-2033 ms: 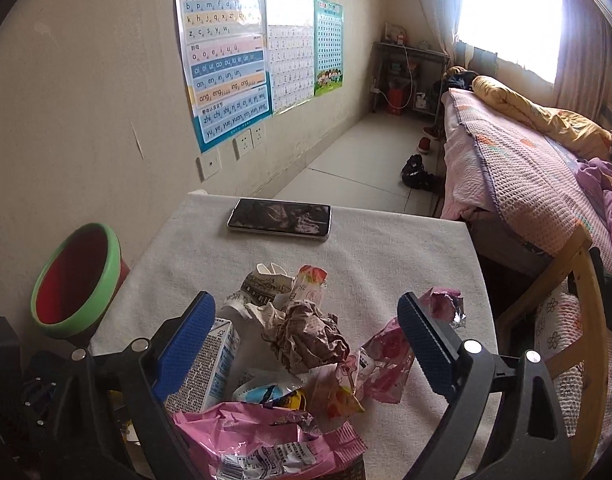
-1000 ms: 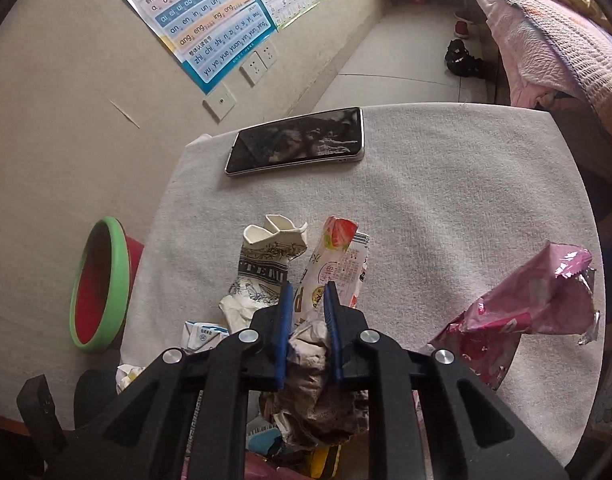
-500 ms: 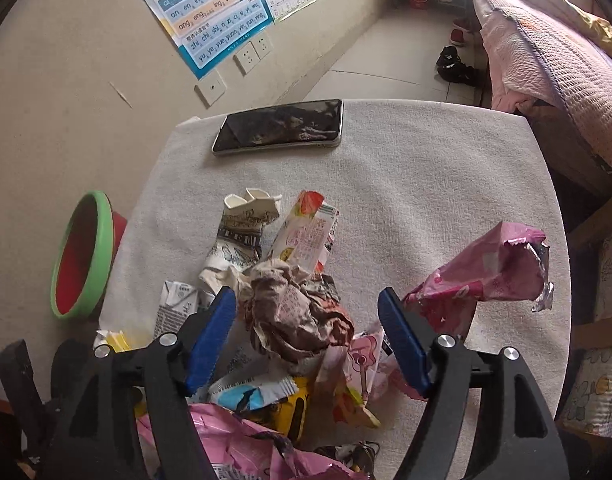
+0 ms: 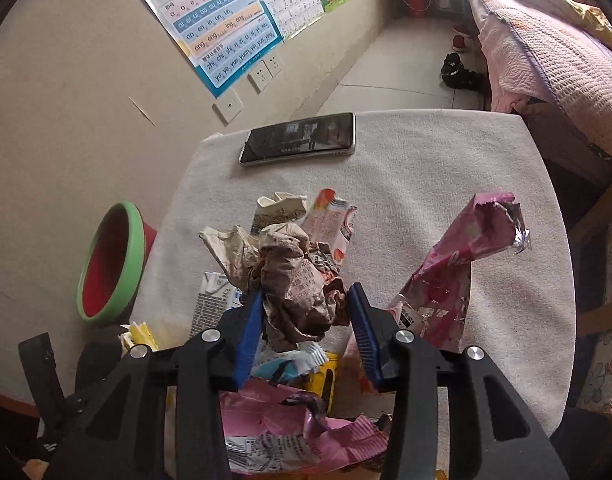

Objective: Collect trash
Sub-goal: 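Drop the yellow carton into the red bucket while the right tool drops crumpled paper there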

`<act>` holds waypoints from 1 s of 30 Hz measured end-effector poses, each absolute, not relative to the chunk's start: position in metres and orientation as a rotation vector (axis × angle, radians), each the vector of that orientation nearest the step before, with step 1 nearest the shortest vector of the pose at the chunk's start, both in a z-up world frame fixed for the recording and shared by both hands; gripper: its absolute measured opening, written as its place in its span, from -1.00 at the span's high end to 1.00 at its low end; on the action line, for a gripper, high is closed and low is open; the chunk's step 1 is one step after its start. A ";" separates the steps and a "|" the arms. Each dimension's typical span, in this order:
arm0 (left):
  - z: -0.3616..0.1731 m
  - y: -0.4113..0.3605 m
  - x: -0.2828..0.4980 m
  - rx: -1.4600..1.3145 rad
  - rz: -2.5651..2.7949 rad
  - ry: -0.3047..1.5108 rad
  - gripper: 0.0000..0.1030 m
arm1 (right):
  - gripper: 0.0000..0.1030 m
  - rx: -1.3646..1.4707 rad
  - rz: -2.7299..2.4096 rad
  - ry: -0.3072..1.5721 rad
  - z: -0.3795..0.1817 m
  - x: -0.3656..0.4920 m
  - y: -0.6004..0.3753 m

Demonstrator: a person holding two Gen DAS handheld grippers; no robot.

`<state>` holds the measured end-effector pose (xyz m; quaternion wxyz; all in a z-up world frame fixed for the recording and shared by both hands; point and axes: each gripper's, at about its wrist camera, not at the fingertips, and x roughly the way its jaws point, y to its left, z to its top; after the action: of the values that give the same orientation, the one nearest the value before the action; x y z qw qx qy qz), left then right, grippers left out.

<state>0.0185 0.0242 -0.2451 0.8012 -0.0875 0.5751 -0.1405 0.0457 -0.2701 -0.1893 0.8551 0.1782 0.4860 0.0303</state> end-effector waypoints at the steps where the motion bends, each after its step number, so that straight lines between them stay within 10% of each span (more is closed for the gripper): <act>1: -0.241 0.025 0.019 -0.190 -0.301 1.220 0.15 | 0.19 0.366 0.078 1.005 -0.182 0.046 -0.264; 30: -0.197 0.216 0.102 -0.327 0.121 0.945 0.10 | -0.01 0.254 0.528 1.026 -0.179 0.168 0.005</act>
<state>0.1018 0.2158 -0.1972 0.8759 -0.1565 0.4527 0.0581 0.1681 0.0046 -0.1788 0.8305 0.1198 0.4837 0.2490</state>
